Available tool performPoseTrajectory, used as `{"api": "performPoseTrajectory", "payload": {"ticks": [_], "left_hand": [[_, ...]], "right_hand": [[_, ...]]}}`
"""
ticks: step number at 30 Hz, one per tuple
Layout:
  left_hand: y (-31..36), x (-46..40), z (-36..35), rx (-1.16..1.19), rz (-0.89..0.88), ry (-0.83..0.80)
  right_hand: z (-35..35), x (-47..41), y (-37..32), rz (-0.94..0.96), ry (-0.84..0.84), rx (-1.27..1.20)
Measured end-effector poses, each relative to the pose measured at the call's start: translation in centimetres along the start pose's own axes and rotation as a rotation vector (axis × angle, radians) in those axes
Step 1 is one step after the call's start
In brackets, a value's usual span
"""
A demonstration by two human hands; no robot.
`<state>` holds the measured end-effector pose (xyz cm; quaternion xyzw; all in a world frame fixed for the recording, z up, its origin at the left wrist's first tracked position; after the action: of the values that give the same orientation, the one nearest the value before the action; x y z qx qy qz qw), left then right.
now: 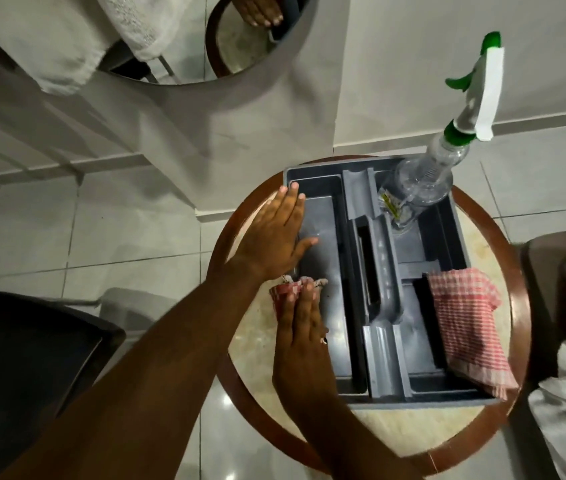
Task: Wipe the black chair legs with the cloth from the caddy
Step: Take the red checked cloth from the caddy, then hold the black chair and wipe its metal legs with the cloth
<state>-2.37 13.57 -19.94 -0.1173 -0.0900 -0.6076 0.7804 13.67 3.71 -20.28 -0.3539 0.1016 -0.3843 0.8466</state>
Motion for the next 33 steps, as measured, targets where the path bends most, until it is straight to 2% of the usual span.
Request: {"api": "performPoseTrajectory", "payload": {"ticks": [5,7,9,12,14,17,20,23,26,33], "left_hand": [[-0.5,-0.3,0.4,0.032,-0.042,-0.018],[-1.1,0.2,1.1,0.122,-0.02,-0.02],[-2.4,1.7,1.6,0.26,0.102,0.015],[-5.7,7.4,1.5,0.321,0.275,0.034],[-8.5,12.9,0.2,0.255,0.308,-0.021],[-14.2,23.2,-2.7,0.189,0.388,-0.15],[-19.3,32.9,-6.1,0.187,0.496,-0.191],[-22.8,40.7,-9.7,0.191,0.567,-0.201],[-24.8,45.2,-13.4,0.136,0.526,-0.285],[-28.3,47.0,-23.8,0.004,0.377,-0.423]], "right_hand": [[0.2,-0.2,0.3,-0.003,-0.052,-0.032],[0.8,-0.2,0.6,-0.008,-0.096,-0.236],[2.0,-0.2,0.8,-0.061,-0.129,-0.443],[4.9,0.2,-1.2,-0.006,0.031,-0.593],[6.4,1.5,-2.5,-0.095,0.208,-0.624],[4.9,4.8,-5.2,-0.099,0.336,-0.696],[1.7,8.3,-7.9,-0.175,0.397,-0.904],[-3.4,12.5,-10.3,-0.336,0.417,-1.13],[-9.9,16.5,-12.3,-0.454,0.396,-1.362],[-24.8,22.2,-12.0,-0.713,0.338,-1.538]]}}
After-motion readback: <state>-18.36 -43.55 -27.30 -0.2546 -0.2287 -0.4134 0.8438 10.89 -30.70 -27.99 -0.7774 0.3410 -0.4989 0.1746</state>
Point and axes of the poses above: each hand's wrist, its own x-axis away from the middle knuckle, its own z-axis out of the back of the hand, y = z × x, the point moved 3 cm from there along -x, towards the middle knuckle, and after that the axes turned 15 degrees about -x, right-handed, at the moved point
